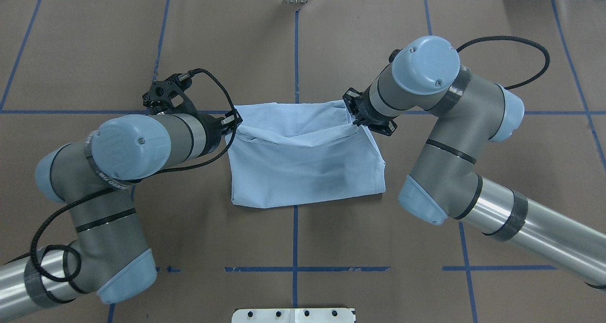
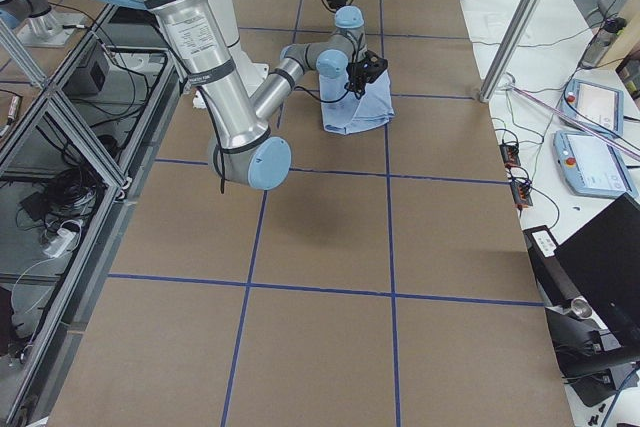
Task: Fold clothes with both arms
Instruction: 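Release the folded shirt and lift both grippers away from it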
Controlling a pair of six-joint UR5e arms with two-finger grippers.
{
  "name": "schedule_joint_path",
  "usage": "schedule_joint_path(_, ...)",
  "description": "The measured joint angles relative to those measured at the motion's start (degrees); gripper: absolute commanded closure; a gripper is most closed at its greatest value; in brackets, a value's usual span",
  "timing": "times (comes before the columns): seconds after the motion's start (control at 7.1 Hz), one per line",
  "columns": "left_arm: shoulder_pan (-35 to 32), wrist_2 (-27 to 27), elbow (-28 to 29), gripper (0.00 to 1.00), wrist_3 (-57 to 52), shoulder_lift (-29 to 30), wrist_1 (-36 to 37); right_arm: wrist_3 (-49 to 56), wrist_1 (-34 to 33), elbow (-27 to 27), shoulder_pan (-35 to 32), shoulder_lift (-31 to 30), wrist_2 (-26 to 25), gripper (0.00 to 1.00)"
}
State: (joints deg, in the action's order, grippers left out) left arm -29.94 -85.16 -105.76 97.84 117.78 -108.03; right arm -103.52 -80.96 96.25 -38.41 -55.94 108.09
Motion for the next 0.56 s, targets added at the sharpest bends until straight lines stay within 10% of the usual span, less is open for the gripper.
schedule_joint_path(0.14, -2.63, 0.00, 8.03, 0.55, -4.56, 2.62, -3.76, 2.93, 1.49, -5.90, -1.17, 2.81, 0.75, 0.01)
schedule_joint_path(0.42, -7.80, 0.09, 24.57, 0.00, -15.90, 7.73, -13.14, 12.92, 11.34, -21.15, -3.76, 8.37, 1.46, 0.00)
schedule_joint_path(0.56, -8.81, 0.08, 27.86, 0.00, -18.86, 8.64, -16.39, 19.77, 14.87, -25.64, -5.68, 9.64, 2.50, 0.00)
